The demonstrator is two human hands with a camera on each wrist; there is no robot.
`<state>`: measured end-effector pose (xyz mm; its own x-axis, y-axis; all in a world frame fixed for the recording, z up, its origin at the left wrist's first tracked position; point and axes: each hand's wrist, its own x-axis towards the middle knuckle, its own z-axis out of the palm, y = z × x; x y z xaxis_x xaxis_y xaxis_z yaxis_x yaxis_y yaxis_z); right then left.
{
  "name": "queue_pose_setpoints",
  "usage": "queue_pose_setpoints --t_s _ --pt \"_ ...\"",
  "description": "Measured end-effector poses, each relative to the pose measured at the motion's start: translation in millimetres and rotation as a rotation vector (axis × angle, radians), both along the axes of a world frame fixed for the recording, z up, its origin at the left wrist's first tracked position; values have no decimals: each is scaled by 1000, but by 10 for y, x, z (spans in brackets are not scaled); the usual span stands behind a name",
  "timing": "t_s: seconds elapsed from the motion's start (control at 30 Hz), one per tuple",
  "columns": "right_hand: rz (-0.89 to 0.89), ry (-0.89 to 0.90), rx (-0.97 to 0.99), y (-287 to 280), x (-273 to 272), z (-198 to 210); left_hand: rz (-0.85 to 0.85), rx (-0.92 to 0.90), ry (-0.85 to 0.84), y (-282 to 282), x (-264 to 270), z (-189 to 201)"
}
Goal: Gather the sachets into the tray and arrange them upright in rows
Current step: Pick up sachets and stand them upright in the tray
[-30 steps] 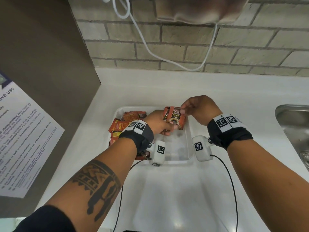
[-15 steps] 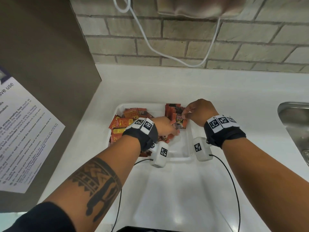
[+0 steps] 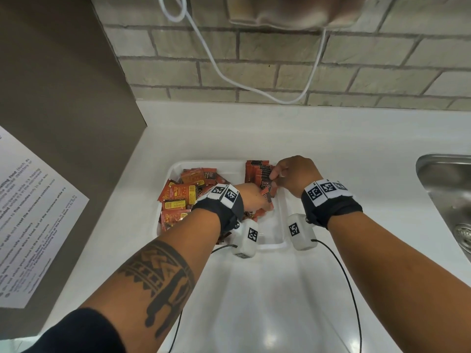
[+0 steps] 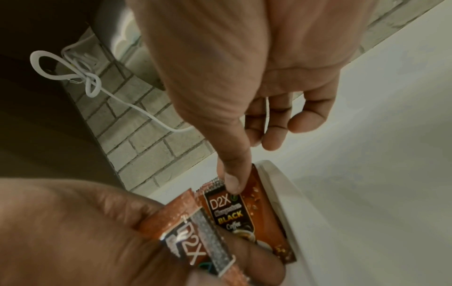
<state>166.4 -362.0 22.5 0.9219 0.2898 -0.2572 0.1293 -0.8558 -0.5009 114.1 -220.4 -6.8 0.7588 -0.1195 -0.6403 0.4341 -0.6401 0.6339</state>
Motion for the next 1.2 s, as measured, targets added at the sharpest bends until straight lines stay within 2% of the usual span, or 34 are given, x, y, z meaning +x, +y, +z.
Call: queue_pose_setpoints --t_s 0.57,0.67,0.83,0.97,1.2 --pt "9 -81 41 -52 17 57 40 -70 38 98 -19 -28" --pt "37 -80 87 -93 -24 78 121 -245 71 147 -40 19" --pt "80 64 236 -149 -65 63 185 -552 -5 252 -48 73" --pt "58 44 314 -156 -41 121 189 -610 -62 287 -46 74" --pt "87 -25 295 -128 -36 180 223 -563 -135 295 -73 97"
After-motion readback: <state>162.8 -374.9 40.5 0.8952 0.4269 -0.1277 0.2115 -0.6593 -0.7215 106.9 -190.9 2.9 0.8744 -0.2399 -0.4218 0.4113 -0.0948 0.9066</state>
